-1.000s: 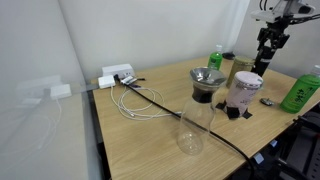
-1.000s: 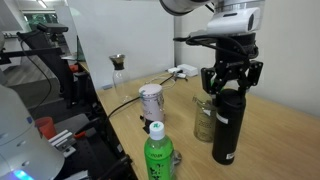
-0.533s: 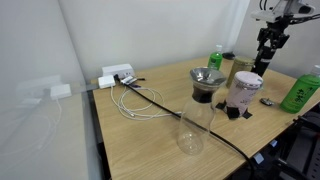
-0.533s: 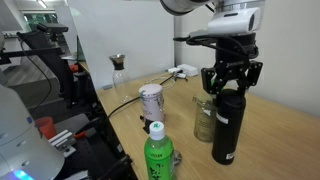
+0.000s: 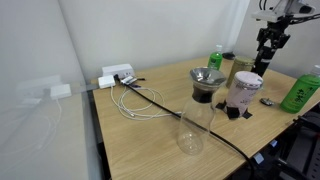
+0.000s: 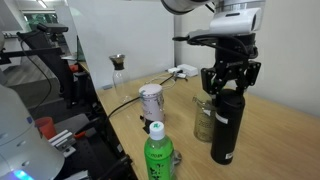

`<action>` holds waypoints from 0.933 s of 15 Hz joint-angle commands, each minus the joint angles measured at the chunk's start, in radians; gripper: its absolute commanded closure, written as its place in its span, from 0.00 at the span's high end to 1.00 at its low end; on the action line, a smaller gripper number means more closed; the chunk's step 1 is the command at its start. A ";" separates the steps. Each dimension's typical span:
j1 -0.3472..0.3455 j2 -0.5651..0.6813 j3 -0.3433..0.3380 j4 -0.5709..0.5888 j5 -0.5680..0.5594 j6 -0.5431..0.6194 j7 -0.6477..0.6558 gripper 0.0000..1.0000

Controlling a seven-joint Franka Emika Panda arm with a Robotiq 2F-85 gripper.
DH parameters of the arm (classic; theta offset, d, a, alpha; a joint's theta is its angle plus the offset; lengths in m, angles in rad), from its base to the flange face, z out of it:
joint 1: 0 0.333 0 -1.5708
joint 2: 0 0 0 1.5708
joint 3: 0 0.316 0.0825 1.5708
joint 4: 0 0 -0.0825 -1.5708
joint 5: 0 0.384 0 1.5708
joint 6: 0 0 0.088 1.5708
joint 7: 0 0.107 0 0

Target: Pick the black bottle and move it to the left on the table

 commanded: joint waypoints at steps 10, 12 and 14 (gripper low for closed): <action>-0.002 -0.045 0.006 0.019 0.038 -0.111 -0.105 0.44; -0.002 -0.057 0.008 0.027 0.037 -0.119 -0.110 0.44; -0.002 -0.078 0.010 0.029 0.026 -0.133 -0.108 0.44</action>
